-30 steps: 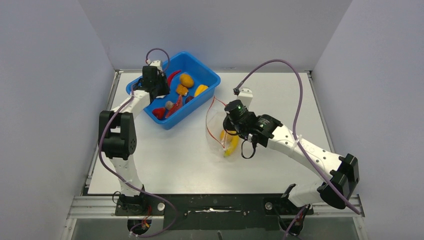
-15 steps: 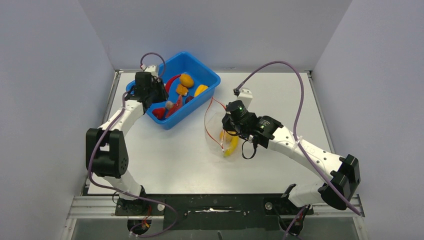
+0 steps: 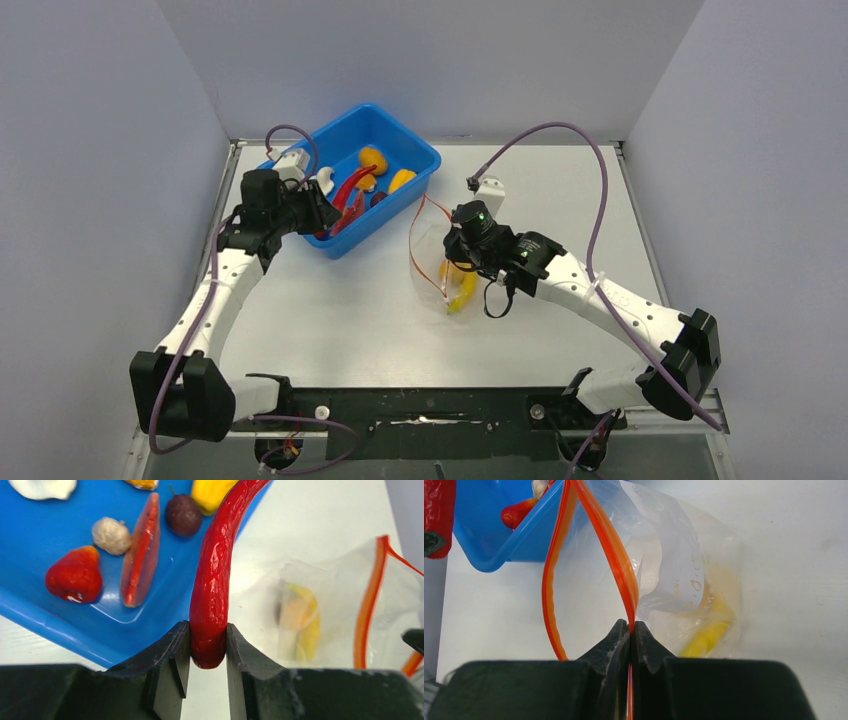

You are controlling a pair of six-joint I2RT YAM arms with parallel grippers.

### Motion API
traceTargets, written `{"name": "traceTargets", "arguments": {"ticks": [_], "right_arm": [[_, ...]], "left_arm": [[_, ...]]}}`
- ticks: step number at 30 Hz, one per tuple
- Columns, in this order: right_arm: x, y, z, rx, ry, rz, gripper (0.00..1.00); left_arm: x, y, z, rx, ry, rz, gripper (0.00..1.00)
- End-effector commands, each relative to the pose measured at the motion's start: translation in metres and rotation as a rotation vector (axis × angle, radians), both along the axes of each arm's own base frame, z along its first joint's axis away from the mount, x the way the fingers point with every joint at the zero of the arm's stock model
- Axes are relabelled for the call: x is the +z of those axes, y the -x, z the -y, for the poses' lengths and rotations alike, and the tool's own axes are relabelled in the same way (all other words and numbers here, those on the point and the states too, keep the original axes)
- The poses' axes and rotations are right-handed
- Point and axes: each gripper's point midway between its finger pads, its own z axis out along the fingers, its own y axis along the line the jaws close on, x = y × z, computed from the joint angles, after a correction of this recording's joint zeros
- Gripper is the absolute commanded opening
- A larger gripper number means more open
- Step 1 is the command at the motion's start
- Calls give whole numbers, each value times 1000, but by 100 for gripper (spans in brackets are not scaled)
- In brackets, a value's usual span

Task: Place the food in the zip-top bag and seal the zipper
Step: Place the fake vegetable in the zipper food storage bag.

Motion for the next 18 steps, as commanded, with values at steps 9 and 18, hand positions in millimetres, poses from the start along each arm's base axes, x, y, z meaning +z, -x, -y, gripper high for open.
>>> {"name": "traceTargets", "arguments": {"ticks": [9, 18], "right_arm": [[43, -7, 4, -27, -114, 112, 0], [58, -12, 0, 12, -119, 162, 0]], "left_arm": [[36, 71, 43, -238, 172, 10, 21], [54, 93, 59, -311, 107, 29, 21]]}}
